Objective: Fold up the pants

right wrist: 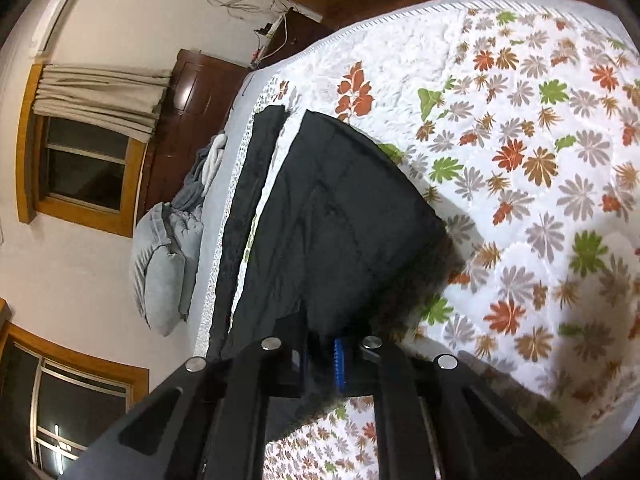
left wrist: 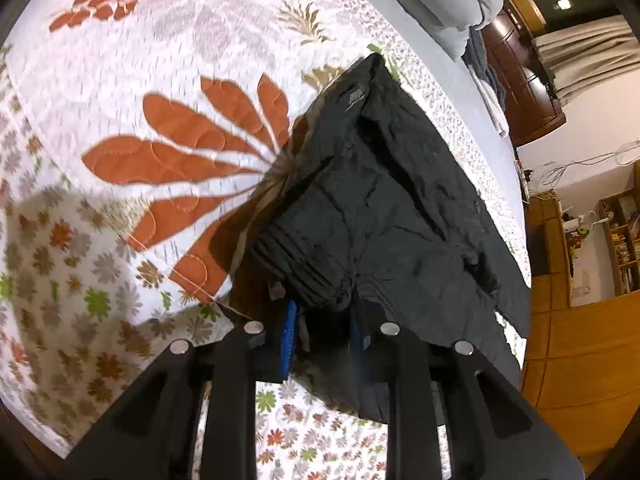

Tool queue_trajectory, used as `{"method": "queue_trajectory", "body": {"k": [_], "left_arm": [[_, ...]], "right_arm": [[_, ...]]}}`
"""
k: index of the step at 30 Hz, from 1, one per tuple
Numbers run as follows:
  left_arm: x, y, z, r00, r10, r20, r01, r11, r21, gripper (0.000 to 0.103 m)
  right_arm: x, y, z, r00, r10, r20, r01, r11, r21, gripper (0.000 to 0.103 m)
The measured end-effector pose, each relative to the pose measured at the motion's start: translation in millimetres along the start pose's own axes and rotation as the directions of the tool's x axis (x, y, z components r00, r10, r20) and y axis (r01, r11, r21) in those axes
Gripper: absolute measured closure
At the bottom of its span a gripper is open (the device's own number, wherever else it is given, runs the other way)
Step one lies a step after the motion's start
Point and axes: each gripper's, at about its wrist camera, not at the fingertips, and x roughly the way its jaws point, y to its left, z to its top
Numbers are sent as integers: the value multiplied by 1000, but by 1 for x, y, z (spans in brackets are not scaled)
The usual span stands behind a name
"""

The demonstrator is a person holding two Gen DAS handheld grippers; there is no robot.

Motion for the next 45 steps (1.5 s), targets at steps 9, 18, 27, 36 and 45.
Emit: {"method": "queue_trajectory", "body": {"k": [9, 18, 27, 36, 45], "left_arm": [[-36, 11, -5, 1000, 13, -9, -14, 1000, -9, 84], [-68, 58, -27, 1000, 12, -11, -13, 997, -76, 84], [-65, 79, -31, 999, 21, -27, -24, 994, -109, 81], [-90, 62, -38, 999, 50, 4, -50, 999, -5, 15], [-123, 2, 41, 993, -34, 114, 15, 987, 160, 3]], "right_arm": [[-12, 13, -23, 999, -19, -34, 17, 999, -49, 94], [-18, 17, -60, 994, -52, -98, 42, 995, -96, 94], [-5, 20, -72, 983, -120, -141, 102, 986, -131, 94], [-23, 34, -62, 961, -201, -189, 160, 964, -213, 36], [-35, 125, -42, 931, -351, -103, 263, 838, -478, 17]]}}
